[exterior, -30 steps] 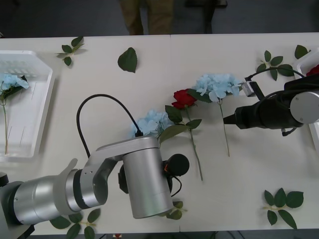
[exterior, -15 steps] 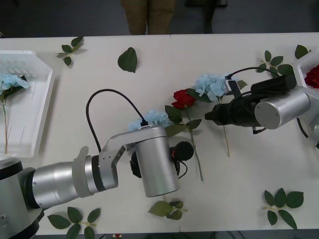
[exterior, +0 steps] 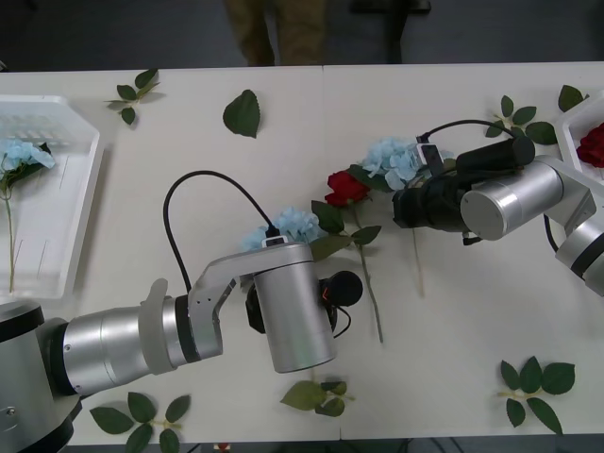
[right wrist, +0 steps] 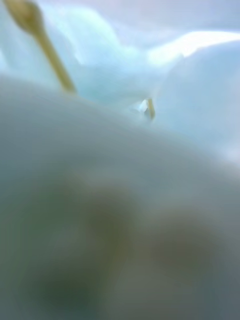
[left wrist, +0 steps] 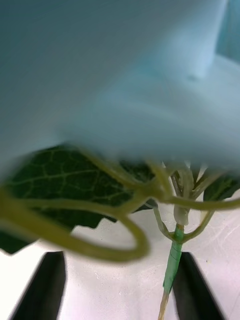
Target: Place the red flowers into the right box and the blue flowers into the left box. If a person shows an open palm, hand one flower to the person first, then continue sorting.
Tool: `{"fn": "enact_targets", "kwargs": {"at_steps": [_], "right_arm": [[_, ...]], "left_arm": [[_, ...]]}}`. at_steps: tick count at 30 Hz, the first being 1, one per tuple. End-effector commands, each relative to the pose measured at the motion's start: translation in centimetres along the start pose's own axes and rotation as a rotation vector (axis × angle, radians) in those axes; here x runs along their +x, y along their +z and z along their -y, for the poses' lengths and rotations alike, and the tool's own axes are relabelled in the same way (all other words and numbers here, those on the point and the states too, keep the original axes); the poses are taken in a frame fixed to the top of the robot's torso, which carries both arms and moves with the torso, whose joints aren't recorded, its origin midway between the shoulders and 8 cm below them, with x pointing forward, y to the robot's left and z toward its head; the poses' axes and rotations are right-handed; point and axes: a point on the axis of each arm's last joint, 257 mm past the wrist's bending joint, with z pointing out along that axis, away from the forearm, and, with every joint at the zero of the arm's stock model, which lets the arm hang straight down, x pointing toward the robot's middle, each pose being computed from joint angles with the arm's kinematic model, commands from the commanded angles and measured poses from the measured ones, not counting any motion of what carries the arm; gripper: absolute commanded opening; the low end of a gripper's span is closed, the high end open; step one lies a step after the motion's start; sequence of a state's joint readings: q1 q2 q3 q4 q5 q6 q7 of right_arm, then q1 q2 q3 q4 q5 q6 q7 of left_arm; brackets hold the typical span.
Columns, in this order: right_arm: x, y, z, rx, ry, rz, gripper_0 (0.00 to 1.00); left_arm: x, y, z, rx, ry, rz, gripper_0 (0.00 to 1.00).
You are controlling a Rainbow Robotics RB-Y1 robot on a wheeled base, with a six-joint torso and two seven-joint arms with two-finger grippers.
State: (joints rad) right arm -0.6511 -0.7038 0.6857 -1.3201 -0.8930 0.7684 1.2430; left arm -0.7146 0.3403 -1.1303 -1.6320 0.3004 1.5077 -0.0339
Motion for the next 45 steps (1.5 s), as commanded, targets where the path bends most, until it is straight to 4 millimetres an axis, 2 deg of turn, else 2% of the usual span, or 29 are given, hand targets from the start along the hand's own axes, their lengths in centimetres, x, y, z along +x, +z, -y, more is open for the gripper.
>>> {"fn": "enact_targets", "kwargs": {"at_steps": [1,4,8,10,14,17,21,25,32,38,40,42,44,45], "right_arm": [[-4.2,-1.2,-1.7,-0.025,0.002,0.072,0.0],[-5.5,-2.7,-1.5,-0.029,-0.003,0.088,0.0],[-7.0,-6.4,-1.4,-0.069,0.05,0.056,0.0],[-7.5,-7.7,-1.9,-0.097,0.064,0.042,0.0],[-9.3,-11.1,-5.2,-0.233,0.089,0.039,0.0],[-10.5,-12.7,-7.7,-0.345,0.091,0.06,0.0],[-12.6,-15.6,-11.3,-0.549,0.121,0.11,0.0],[-13.7,-17.0,-12.8,-0.625,0.049,0.176,0.0],[-16.0,-19.5,-15.8,-0.77,-0.011,0.323,0.0],[-17.4,-20.1,-17.0,-0.856,0.01,0.416,0.0],[-17.8,-20.2,-17.3,-0.892,0.026,0.444,0.0],[-17.9,-20.4,-17.4,-0.903,0.031,0.451,0.0],[-18.5,-21.4,-18.1,-0.984,0.075,0.494,0.0],[-18.6,-21.6,-18.2,-0.999,0.084,0.5,0.0]], "left_arm": [[-0.9,-0.9,1.8,0.036,0.072,0.035,0.0],[-1.0,-1.0,1.9,0.038,0.071,0.035,0.0],[-1.0,-1.0,1.9,0.038,0.074,0.037,0.0],[-0.9,-1.0,1.8,0.037,0.074,0.035,0.0],[-0.9,-1.0,1.8,0.037,0.075,0.036,0.0],[-1.0,-0.9,1.7,0.033,0.081,0.038,0.0],[-2.1,-1.2,0.5,0.021,0.119,0.013,0.0],[-4.2,-3.2,-1.3,0.019,0.127,-0.031,0.0],[-9.4,-9.0,-5.5,0.053,0.187,-0.099,0.0],[-13.1,-12.7,-8.4,0.087,0.259,-0.149,0.0],[-15.3,-13.9,-9.8,0.102,0.296,-0.128,0.0],[-16.0,-14.2,-10.1,0.108,0.306,-0.115,0.0],[-19.8,-15.2,-13.7,0.104,0.331,-0.074,0.0],[-20.4,-15.3,-14.5,0.099,0.33,-0.071,0.0]]}}
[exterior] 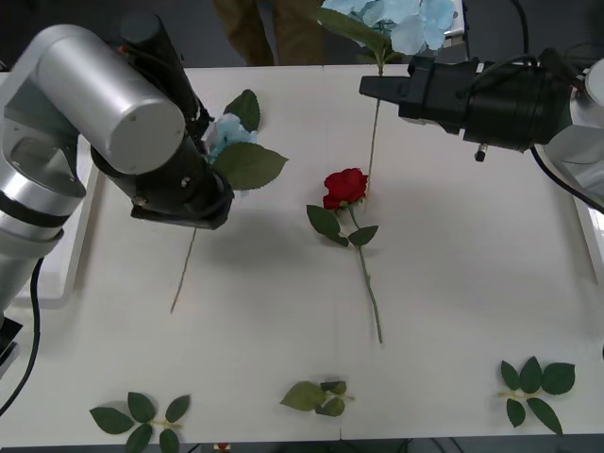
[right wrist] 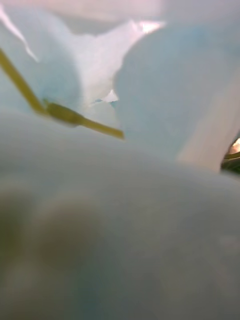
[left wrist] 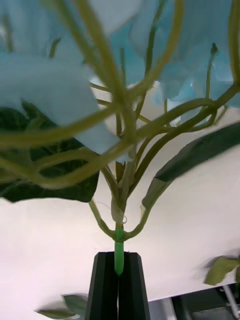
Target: Place the red flowers into the right box and the blue flowers into the left box. If a person shows an open palm, hand one flower to the person first, then continue sorting.
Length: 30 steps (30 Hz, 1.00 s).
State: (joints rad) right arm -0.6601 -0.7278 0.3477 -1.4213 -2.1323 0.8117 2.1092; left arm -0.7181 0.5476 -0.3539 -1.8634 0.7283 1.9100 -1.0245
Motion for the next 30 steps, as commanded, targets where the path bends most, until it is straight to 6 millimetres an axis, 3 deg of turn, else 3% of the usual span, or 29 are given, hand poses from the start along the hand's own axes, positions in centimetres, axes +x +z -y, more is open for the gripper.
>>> {"fn": "enact_targets", "kwargs": {"at_steps": [1,6,8,9,14,17,23,30], "right_arm": [[-2.9,0.9,-3.2,-0.127,0.027,0.109,0.0],[-3.7,1.0,-4.2,-0.167,0.031,0.151,0.0],[-3.6,1.1,-4.4,-0.178,0.036,0.149,0.0],[-3.5,1.1,-4.5,-0.182,0.04,0.143,0.0],[-1.1,0.8,-4.8,-0.219,0.082,0.054,0.0],[0.3,0.6,-5.4,-0.248,0.111,-0.003,0.0],[1.5,0.6,-6.6,-0.267,0.129,-0.104,0.0],[2.0,1.2,-8.6,-0.259,0.126,-0.263,0.0]], "left_arm": [[-3.3,-4.3,-7.7,-0.052,-0.087,0.078,0.0],[-2.9,-6.7,-16.7,-0.134,-0.104,0.058,0.0],[-1.9,-8.0,-21.0,-0.152,-0.127,0.023,0.0],[-1.4,-8.3,-22.3,-0.155,-0.136,0.011,0.0],[1.3,-10.9,-30.9,-0.186,-0.177,-0.035,0.0],[2.2,-11.3,-34.6,-0.21,-0.205,-0.03,0.0],[1.5,-10.0,-39.5,-0.244,-0.289,0.062,0.0],[-0.3,-7.0,-41.9,-0.308,-0.319,0.146,0.0]]}}
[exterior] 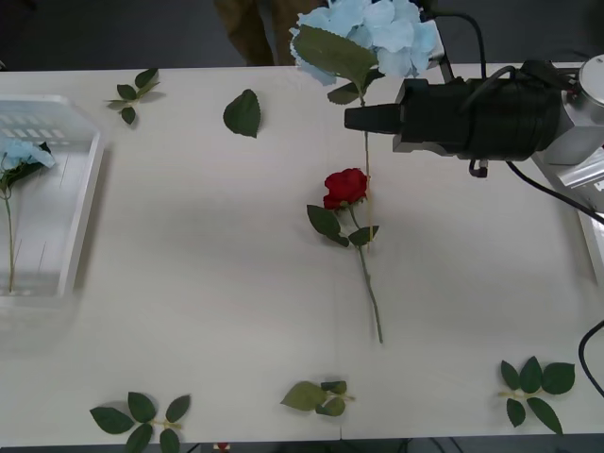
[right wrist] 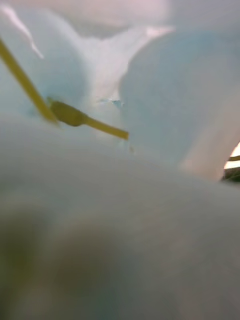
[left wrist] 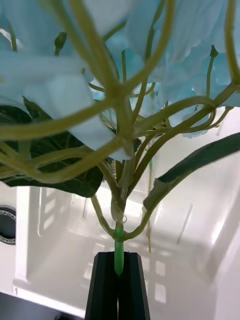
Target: Place the red flowers into the right box and the blue flowers into the left box. If a person shows an open palm, hand one flower to the person first, then continue sorting.
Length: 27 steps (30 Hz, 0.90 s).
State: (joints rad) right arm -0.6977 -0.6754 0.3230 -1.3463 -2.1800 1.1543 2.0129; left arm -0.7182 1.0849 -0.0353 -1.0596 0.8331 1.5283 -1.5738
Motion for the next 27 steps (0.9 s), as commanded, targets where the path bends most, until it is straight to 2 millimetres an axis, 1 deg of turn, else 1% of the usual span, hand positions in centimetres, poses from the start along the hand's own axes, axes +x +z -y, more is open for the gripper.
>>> {"fn": "enact_targets", "kwargs": {"at_steps": [1,2,4,5,6,7,8,11,16,19,20,21,22,23,25,26,27], "right_arm": [[-2.7,2.0,-4.1,-0.054,-0.016,-0.046,0.0],[-2.6,2.6,-4.5,-0.071,0.003,-0.05,0.0],[-2.2,3.5,-4.9,-0.093,0.02,-0.058,0.0],[-1.8,4.1,-4.9,-0.093,0.013,-0.068,0.0],[-1.7,4.3,-4.9,-0.09,0.006,-0.072,0.0],[-1.4,4.6,-4.7,-0.083,-0.008,-0.085,0.0],[-1.2,4.7,-4.6,-0.075,-0.022,-0.095,0.0],[-1.1,4.5,-4.1,-0.051,-0.028,-0.117,0.0],[-0.8,4.0,-4.2,-0.046,-0.005,-0.139,0.0],[-0.7,4.3,-4.5,-0.064,-0.001,-0.136,0.0],[-0.8,4.3,-4.6,-0.071,0.003,-0.125,0.0],[-0.8,4.3,-4.5,-0.075,0.01,-0.12,0.0],[-0.9,4.4,-4.7,-0.088,0.016,-0.106,0.0],[-0.8,4.4,-4.6,-0.09,0.021,-0.102,0.0],[-0.6,4.4,-4.4,-0.096,0.026,-0.092,0.0],[-0.5,4.5,-4.2,-0.092,0.028,-0.091,0.0],[-0.5,4.5,-4.1,-0.09,0.029,-0.089,0.0]], "left_arm": [[-3.4,0.1,-0.6,-0.056,0.067,0.11,0.0],[-3.6,0.4,-1.0,-0.087,0.079,0.115,0.0],[-3.6,0.9,-1.1,-0.115,0.094,0.116,0.0],[-3.6,1.1,-1.0,-0.118,0.099,0.117,0.22],[-3.6,1.1,-1.1,-0.119,0.099,0.116,0.44],[-3.6,1.2,-0.9,-0.113,0.096,0.116,0.92],[-3.6,1.2,-0.7,-0.105,0.095,0.116,1.0],[-3.5,1.3,-0.3,-0.091,0.094,0.114,1.0],[-3.3,1.3,-0.2,-0.086,0.1,0.107,1.0],[-3.1,1.0,1.0,-0.056,0.139,0.094,1.0],[-3.1,0.6,2.2,-0.03,0.171,0.095,1.0],[-3.1,0.3,2.9,-0.014,0.185,0.093,1.0],[-3.0,-0.9,4.9,0.031,0.223,0.093,1.0],[-3.0,-1.3,5.8,0.05,0.241,0.093,1.0],[-2.8,-3.5,10.1,0.13,0.357,0.11,1.0],[-2.8,-4.1,11.0,0.147,0.391,0.117,1.0],[-2.7,-5.2,13.2,0.186,0.455,0.137,1.0]]}}
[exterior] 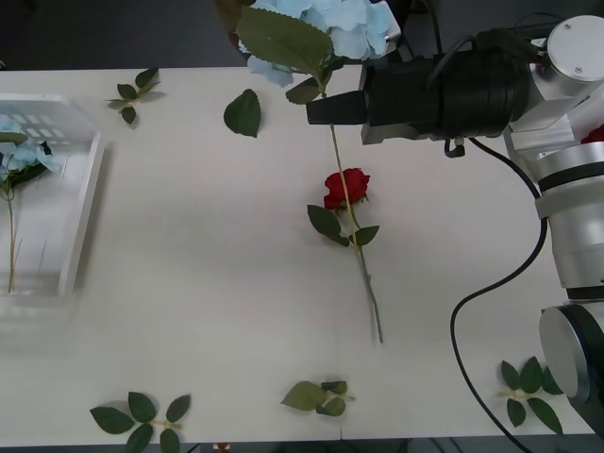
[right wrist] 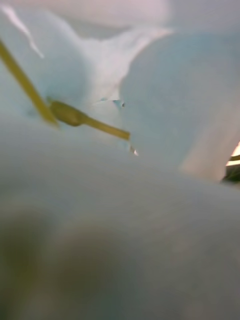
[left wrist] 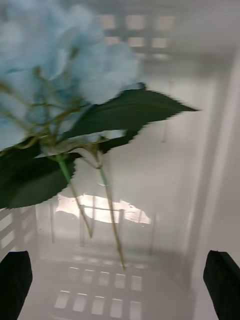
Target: Place the red flowers into the right box and the blue flowers into the left box. If a person shows an open palm, hand one flower to the person first, then continue sorting.
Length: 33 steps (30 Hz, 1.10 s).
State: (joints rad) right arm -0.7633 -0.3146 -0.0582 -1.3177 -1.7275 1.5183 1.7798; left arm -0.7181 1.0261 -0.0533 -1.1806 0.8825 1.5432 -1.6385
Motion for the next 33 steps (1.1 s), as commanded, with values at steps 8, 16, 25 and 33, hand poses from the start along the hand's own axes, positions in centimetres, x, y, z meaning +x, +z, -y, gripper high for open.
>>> {"fn": "enact_targets", "kwargs": {"at_steps": [8,16,25,33], "right_arm": [[-0.6,1.0,-0.6,-0.02,-0.02,0.026,0.0],[-0.6,1.0,-0.6,-0.019,-0.031,0.03,0.0],[-0.6,0.9,-0.4,-0.017,-0.035,0.039,0.0],[-0.4,0.9,0.1,-0.013,-0.032,0.044,0.0]], "left_arm": [[-4.3,-9.1,20.9,0.381,0.628,0.294,1.0],[-2.5,-12.8,30.8,0.691,0.859,0.449,1.0],[-1.1,-15.4,35.7,0.839,1.147,0.665,1.0],[0.5,-16.0,40.9,1.025,1.118,0.862,1.0]]}}
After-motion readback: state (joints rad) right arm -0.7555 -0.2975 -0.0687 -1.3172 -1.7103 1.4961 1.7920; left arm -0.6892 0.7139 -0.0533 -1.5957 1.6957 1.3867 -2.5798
